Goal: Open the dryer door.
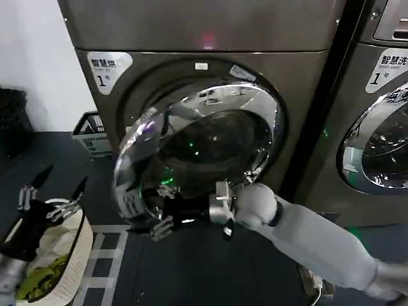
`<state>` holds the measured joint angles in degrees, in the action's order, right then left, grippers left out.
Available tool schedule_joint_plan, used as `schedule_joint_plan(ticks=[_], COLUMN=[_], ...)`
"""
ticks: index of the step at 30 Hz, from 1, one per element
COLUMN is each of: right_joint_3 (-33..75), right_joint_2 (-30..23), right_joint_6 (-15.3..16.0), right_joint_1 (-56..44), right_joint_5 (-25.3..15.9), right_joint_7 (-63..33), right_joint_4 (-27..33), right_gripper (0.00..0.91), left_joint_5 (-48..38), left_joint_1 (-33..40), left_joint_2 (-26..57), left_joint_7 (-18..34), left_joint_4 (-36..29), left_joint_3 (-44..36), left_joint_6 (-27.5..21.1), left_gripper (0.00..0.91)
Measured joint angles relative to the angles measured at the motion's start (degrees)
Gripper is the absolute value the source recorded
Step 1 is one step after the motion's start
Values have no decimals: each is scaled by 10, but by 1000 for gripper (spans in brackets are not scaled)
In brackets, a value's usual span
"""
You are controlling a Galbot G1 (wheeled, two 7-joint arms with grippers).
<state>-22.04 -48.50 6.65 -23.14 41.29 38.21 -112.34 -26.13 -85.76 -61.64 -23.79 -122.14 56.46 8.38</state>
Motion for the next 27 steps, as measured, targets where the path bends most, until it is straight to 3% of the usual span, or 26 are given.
schedule_joint_plan(ticks=[12, 19, 27], right_joint_3=[116, 286, 529], right_joint_2=[82, 112, 80], right_joint_6=[-27, -33, -44], right_joint_1=[-129, -311, -551], right_joint_5=[-29, -30, -25], right_joint_7=[7, -4, -16], right_joint_4=[-71, -129, -199], right_gripper=[907, 907, 907], left_joint_5=[26, 34, 37], left_joint_1=[93, 149, 179], left_joint_2=[67, 106, 136], left_joint_7=[-12, -22, -34], left_joint_4=[39, 54, 55], left_joint_3=[-121, -190, -237], left_joint_6=[-10, -7, 10], left_gripper=[907, 907, 907])
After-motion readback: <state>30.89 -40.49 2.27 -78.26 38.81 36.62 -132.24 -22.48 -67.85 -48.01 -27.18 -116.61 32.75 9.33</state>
